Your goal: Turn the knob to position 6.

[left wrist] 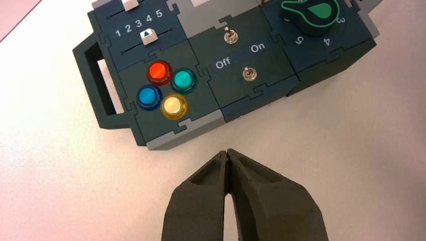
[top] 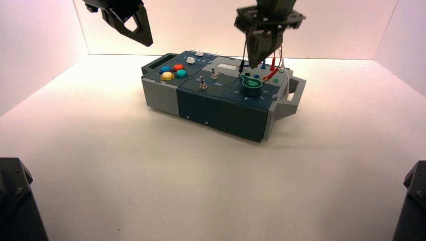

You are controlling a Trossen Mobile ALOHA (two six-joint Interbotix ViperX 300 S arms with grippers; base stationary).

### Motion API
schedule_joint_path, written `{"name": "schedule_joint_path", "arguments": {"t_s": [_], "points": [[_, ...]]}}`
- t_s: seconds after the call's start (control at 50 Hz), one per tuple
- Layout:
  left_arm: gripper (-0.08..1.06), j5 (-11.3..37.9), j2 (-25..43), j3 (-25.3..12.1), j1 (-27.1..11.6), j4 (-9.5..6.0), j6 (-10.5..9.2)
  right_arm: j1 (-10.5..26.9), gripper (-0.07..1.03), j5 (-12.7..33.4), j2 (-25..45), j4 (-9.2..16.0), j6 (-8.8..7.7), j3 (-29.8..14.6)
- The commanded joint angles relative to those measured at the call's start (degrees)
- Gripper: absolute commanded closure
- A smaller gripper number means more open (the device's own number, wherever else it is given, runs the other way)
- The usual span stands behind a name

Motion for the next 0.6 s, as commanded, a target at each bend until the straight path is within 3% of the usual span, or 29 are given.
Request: {"name": "schedule_joint_path", "arguments": {"t_s": [0.02,0.4,0.6], "points": [[1.01,-0.70,-0.44,-0.62,-0.09,0.18,0.26,0.35,0.99,0.88,-4.13,0.00,-0.18,-0.53],[1.01,-4.39,-0.62,-0.09,-0.09,-0.18,-0.44,0.35,0.99,5.45,-11.43,-0.44,-1.05,1.85],[1.01,-4.83,-0.70,0.00,0.09,0.09,-0.35,0.35,0.99,5.27,-13.27,-1.05,-2.64,4.66]]}}
